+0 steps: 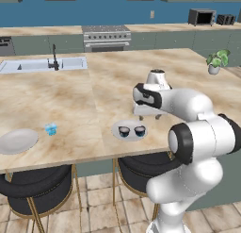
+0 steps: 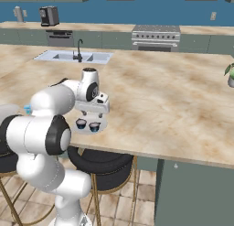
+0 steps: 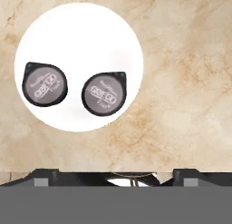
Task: Place two yogurt containers on each plate.
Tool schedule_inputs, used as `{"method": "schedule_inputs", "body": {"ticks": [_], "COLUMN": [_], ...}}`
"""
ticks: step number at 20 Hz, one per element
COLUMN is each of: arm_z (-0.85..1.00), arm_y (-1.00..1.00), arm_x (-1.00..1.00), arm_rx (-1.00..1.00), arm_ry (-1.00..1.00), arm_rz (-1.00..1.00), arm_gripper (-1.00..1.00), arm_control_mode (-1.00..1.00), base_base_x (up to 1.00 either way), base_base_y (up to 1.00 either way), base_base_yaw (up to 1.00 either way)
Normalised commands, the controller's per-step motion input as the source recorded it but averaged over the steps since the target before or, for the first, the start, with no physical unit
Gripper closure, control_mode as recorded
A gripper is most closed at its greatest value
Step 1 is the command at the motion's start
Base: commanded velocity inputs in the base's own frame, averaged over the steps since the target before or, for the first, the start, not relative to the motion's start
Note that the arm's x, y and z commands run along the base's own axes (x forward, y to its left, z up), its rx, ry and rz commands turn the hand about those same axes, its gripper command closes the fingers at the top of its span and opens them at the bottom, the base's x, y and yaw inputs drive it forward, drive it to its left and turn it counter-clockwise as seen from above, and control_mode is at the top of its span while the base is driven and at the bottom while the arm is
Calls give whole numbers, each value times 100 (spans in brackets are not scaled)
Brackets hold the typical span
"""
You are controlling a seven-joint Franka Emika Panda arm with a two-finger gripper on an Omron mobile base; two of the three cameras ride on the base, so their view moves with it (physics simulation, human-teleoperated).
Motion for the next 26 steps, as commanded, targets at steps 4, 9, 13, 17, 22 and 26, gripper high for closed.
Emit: {"method": "schedule_inputs", "body": {"ticks": [4,9,13,17,22,26], "arm_z": [18,21,19,12,13,11], "arm_y": [0,-2,0,-1,-2,-2], "arm_x": [-23,-43,-46,-57,-25,-24], "arm_rx": [0,0,1,0,1,0], "arm_ry": [-7,-10,-4,-5,-6,-7], "arm_rz": [7,5,0,-4,-1,0], "arm_gripper": [-100,-100,-100,-100,-100,-100], "arm_control_mode": [-100,-100,-100,-100,-100,-100], "base_base_x": [0,0,0,0,0,0], "base_base_y": [0,0,0,0,0,0], "base_base_yaw": [0,0,0,0,0,0]}}
